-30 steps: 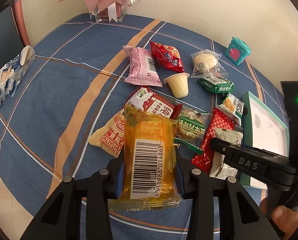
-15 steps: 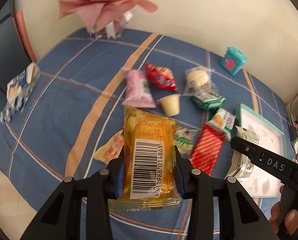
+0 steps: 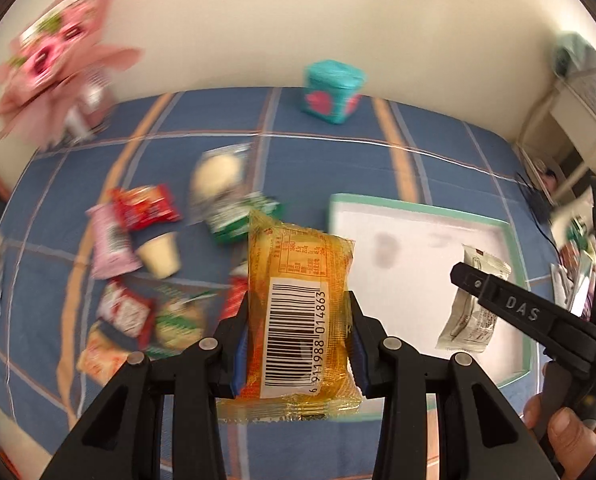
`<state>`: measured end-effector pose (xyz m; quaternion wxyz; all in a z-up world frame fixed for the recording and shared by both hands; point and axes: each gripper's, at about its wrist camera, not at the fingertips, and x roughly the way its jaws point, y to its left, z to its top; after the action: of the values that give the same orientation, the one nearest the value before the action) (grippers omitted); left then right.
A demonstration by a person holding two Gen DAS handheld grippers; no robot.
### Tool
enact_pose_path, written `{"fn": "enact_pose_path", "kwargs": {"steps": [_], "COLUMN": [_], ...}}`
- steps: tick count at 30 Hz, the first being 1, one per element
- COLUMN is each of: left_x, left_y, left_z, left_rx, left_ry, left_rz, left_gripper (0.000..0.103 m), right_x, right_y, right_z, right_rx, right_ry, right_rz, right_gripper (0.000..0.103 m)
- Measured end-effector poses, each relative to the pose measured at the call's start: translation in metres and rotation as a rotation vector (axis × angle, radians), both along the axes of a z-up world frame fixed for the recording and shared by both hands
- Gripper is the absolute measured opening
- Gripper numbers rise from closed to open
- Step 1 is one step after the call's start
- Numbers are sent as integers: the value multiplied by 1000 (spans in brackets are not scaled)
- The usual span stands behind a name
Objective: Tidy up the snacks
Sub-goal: 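Lift both held packets and carry them over the white tray, then lower both packets into the tray and open both grippers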
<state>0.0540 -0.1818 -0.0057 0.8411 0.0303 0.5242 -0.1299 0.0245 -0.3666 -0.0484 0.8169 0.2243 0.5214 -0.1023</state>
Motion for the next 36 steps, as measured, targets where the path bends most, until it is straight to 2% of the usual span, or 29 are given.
{"fn": "enact_pose_path", "kwargs": {"steps": [5,8,16,17,19,21,23,25,28,30,33,36], "left_x": [9,18,33,35,38,39,39,37,34,32,28,24], "left_y": [-53,-83,-112,-111,-109,-105,-102,-98,-90,-83,-73,-61], "left_z": [-11,-26,-58,-62,-64,-62,-59,-55,-51,-47,-44,-41], "left_rx": [-18,-33,-40,-33,-17,-18,-7,10,12,20,39,45], "left_ry": [11,17,32,30,29,20,14,7,0,-9,-30,-47], "left_rz": [-59,-76,-86,-81,-67,-50,-40,-34,-21,-4,20,43], "left_gripper": [42,42,42,44,62,69,70,77,79,81,93,94], "right_x": [-4,-1,7,8,9,10,11,10,6,2,-4,-11], "right_y": [-48,-65,-90,-91,-94,-92,-88,-85,-82,-80,-78,-73], "right_z": [-11,-16,-23,-24,-24,-24,-22,-19,-14,-10,-5,0], "right_rx": [26,6,-57,-61,-72,-79,-90,-98,-95,-101,-95,-95], "right_ry": [3,-1,-7,-3,7,8,9,8,9,9,10,11], "right_rz": [-96,-122,-168,-171,-175,-163,-149,-140,-137,-136,-135,-131], "right_gripper": [55,55,57,57,59,71,79,80,84,93,99,103]}}
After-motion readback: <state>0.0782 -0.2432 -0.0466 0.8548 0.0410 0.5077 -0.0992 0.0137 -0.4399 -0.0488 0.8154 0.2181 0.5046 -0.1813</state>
